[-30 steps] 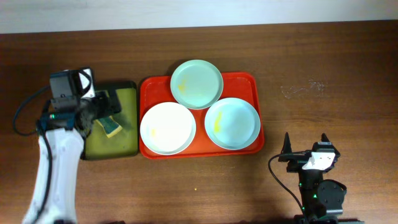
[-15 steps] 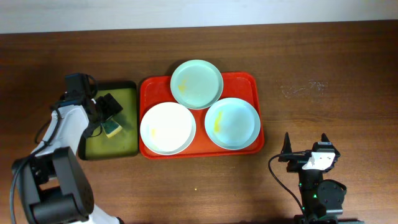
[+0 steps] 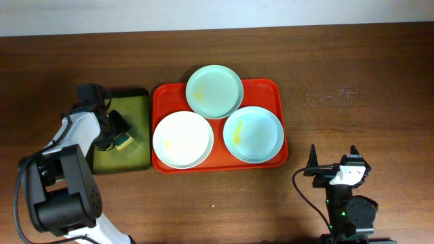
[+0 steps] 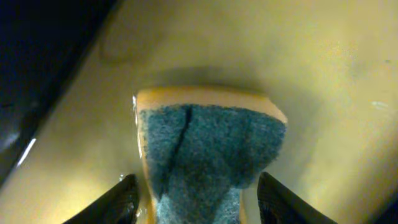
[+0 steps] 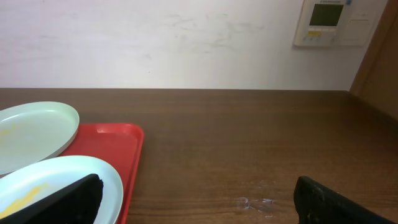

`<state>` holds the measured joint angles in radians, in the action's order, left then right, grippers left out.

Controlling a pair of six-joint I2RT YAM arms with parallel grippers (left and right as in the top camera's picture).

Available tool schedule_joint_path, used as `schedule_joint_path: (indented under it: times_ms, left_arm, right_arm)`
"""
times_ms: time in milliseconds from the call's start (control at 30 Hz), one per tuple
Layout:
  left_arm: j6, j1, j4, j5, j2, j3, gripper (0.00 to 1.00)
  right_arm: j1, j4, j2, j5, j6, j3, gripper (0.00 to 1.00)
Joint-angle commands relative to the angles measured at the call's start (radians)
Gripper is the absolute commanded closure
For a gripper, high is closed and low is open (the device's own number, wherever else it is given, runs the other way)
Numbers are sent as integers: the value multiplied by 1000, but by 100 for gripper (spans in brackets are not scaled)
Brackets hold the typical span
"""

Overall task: Clean dirty plates on tray and stack at the side
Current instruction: 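Grasp the yellow-green sponge with the left gripper and lift it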

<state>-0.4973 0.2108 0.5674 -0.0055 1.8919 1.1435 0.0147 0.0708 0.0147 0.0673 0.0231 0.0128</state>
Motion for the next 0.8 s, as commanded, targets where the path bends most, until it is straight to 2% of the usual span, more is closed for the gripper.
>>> schedule_joint_path:
  times_ms: [0,133,167,200,300,333,367,433,467,600,633,667,733,767]
  left_arm:
    - [-3,5,24,-2,60,2,58]
    - [-2,5,40,-2,80,2,80]
    - [-2,5,40,-1,77,5,93]
    - [-2,5,43,1,77,10,100]
    - [-2,6,109,2,77,51,100]
    - [-3,6,129,2,77,67,89]
    - [-3,6,137,2,77,78,66]
    - [-3,6,137,2,77,83,4]
    - [-3,6,137,1,77,82,1]
    - [-3,6,138,1,77,81,1]
    - [-2,6,138,0,78,80,1]
    - [-3,6,138,1,79,80,10]
    - [-3,6,141,1,79,78,41]
    - [-3,6,141,1,79,78,65]
  right_arm:
    - [5,3,-5,16,-2,-7,1]
    - [5,4,-5,16,-2,-7,1]
    - [5,4,-5,16,-2,-7,1]
    - [5,4,-5,16,-2,-7,1]
    - [5,4,-5,16,-2,-7,1]
    - [5,4,-5,16,-2,-7,1]
    - [5,4,-5,16,-2,-7,1]
    - [5,3,-5,16,-2,-7,1]
    - [5,4,-5,16,-2,-7,1]
    - [5,3,-5,16,-2,-7,1]
    - [5,4,-5,16,-2,-7,1]
    - [5,4,-5,16,-2,-7,1]
    - [5,4,-5,16,-2,-7,1]
    - [5,4,-5,16,-2,-7,1]
